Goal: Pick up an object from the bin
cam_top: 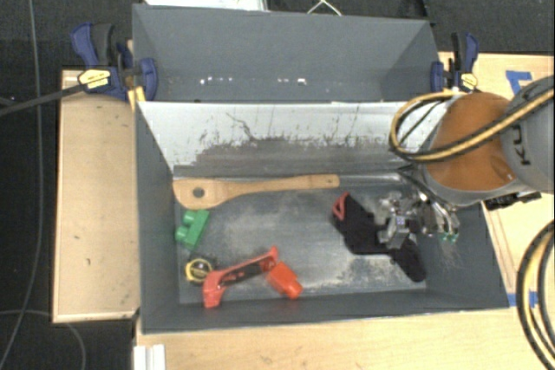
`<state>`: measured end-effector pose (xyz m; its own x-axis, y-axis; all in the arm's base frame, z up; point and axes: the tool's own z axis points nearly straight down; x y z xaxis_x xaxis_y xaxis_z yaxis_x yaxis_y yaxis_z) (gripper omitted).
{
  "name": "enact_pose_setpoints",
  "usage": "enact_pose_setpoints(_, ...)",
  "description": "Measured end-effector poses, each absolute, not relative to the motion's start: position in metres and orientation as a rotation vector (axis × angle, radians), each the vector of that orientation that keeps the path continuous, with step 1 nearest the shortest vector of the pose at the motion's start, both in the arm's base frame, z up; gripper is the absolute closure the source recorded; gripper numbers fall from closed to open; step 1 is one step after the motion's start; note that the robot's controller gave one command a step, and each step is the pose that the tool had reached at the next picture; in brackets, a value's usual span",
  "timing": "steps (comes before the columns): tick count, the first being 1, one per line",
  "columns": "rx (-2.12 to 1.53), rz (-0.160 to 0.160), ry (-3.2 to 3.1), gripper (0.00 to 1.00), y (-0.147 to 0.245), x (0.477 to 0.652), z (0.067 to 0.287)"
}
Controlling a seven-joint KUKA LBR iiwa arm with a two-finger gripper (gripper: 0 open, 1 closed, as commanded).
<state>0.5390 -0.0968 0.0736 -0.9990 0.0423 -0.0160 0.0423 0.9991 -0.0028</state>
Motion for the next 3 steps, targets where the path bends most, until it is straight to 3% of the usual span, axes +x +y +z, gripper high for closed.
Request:
enact_pose_setpoints(1,-0.002,-0.007,3.124,1.00,-0.105,0.538,0.169)
enact_pose_setpoints(2,0.038,-0.002,3.127,1.00,-0.086,0.556,0.165)
enact_pose_setpoints(3,0.008,-0.005,3.124,1.00,-0.091,0.547,0.254)
